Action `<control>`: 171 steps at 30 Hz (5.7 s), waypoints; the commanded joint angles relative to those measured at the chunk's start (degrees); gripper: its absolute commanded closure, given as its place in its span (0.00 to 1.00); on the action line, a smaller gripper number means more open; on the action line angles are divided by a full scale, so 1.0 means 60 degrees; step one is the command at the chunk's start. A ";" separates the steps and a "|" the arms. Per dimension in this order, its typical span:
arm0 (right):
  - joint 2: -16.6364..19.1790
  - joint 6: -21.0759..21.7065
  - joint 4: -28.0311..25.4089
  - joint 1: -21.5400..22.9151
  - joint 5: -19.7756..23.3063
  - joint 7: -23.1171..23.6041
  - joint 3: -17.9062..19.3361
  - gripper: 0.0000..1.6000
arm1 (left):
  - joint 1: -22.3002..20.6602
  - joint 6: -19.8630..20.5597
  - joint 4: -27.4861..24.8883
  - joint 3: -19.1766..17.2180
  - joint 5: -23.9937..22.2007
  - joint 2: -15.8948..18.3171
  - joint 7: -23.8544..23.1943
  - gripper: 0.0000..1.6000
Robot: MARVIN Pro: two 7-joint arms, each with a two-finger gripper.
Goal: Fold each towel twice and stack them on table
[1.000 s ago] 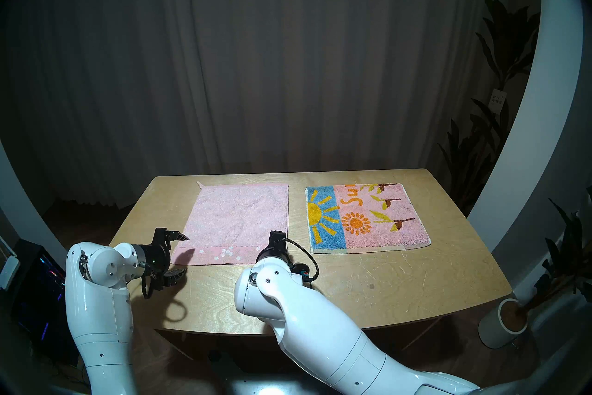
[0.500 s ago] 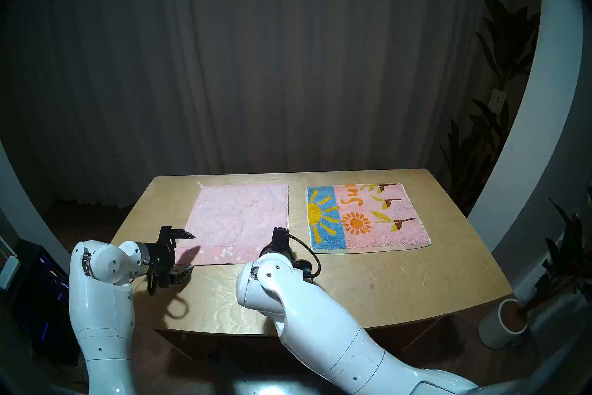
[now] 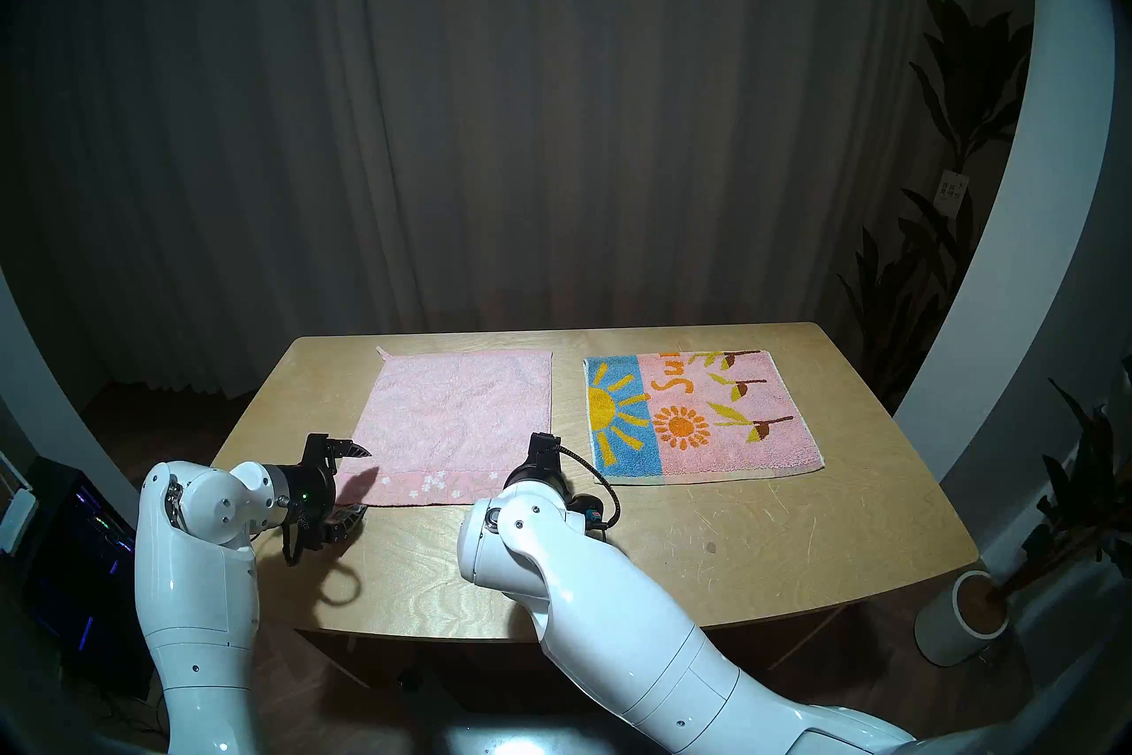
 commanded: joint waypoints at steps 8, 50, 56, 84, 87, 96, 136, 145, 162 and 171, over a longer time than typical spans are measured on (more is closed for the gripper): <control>0.0092 -0.0002 0.0283 -0.0152 0.0044 -0.0053 0.0042 0.00 | 0.0334 -0.0184 0.0527 0.0032 0.0762 0.0115 -0.0482 0.00; 0.1632 0.0050 -0.2344 -0.0688 0.0052 -0.1521 -0.0174 1.00 | 0.1628 0.0282 -0.1430 -0.0203 -0.0875 0.0080 0.0841 1.00; 0.2037 0.0090 -0.3120 -0.0708 0.0179 -0.1952 -0.0043 1.00 | 0.1653 0.0664 -0.1853 -0.0191 -0.1541 0.0384 0.1290 1.00; 0.4622 0.0069 -0.5805 -0.1408 0.2396 -0.2526 0.0722 1.00 | 0.2794 0.0690 -0.2869 0.0300 -0.3353 0.2283 0.1135 1.00; 0.4718 0.0050 -0.5630 -0.1135 0.2672 -0.2550 0.0734 1.00 | 0.2796 0.0563 -0.2870 0.0396 -0.3751 0.2551 0.1178 1.00; 0.4467 0.0130 -0.4644 0.0005 0.3178 -0.2472 0.0609 1.00 | 0.2301 0.0087 -0.2926 0.0823 -0.4621 0.3069 0.1522 1.00; 0.3624 0.0089 -0.1608 0.2940 0.4634 -0.1742 -0.0263 1.00 | -0.1362 -0.1302 -0.0102 0.2764 -0.3414 0.4337 0.0390 1.00; 0.3176 0.0175 -0.0536 0.3496 0.4643 -0.1499 -0.0282 1.00 | -0.2121 -0.1433 0.0617 0.3278 -0.2804 0.4340 -0.0075 1.00; 0.2101 0.0629 0.1577 0.4402 0.4461 -0.1340 -0.0466 1.00 | -0.3607 -0.1694 0.2183 0.4211 -0.1661 0.4136 -0.0820 1.00; 0.1488 0.0812 0.2554 0.4791 0.4405 -0.1144 -0.0507 1.00 | -0.4402 -0.1703 0.3145 0.4707 -0.1294 0.4024 -0.0948 1.00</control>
